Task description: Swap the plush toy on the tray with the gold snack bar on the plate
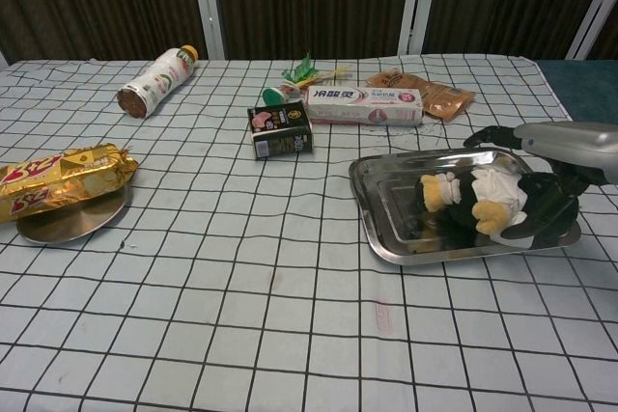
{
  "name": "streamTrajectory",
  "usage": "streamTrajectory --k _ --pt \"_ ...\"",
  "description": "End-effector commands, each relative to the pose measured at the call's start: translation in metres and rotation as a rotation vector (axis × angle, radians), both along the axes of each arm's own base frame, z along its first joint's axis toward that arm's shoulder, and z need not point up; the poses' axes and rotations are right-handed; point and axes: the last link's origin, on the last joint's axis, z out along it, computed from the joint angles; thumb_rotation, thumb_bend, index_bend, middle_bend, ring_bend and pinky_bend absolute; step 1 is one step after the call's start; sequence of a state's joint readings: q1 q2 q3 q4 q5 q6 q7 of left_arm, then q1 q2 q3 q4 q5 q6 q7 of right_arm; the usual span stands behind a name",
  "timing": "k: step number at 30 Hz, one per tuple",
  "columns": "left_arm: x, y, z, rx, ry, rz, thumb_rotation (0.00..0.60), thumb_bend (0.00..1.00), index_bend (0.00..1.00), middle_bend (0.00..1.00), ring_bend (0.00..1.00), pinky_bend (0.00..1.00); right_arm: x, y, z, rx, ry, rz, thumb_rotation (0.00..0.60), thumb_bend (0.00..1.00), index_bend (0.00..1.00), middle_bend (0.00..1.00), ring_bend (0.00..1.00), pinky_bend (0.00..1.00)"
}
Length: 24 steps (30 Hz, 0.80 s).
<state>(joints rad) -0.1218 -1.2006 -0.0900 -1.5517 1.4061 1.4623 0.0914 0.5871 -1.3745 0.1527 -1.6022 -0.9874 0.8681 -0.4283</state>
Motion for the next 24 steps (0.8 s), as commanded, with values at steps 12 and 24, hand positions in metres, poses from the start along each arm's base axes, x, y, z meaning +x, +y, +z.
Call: streamTrajectory --k 12,24 --pt "-0.002 0.0 0.003 0.006 -0.015 0.008 0.6 0.5 0.2 0.14 0.1 0.28 -0.002 -0.018 -0.024 -0.036 0.009 0.028 0.6 0.08 0.45 0.41 0.43 0.36" --pt "-0.001 -0.001 0.006 0.011 -0.028 0.002 0.6 0.5 0.21 0.14 0.1 0.28 0.034 -0.012 -0.017 -0.151 -0.052 0.19 0.6 0.24 0.84 0.73 0.73 0.62"
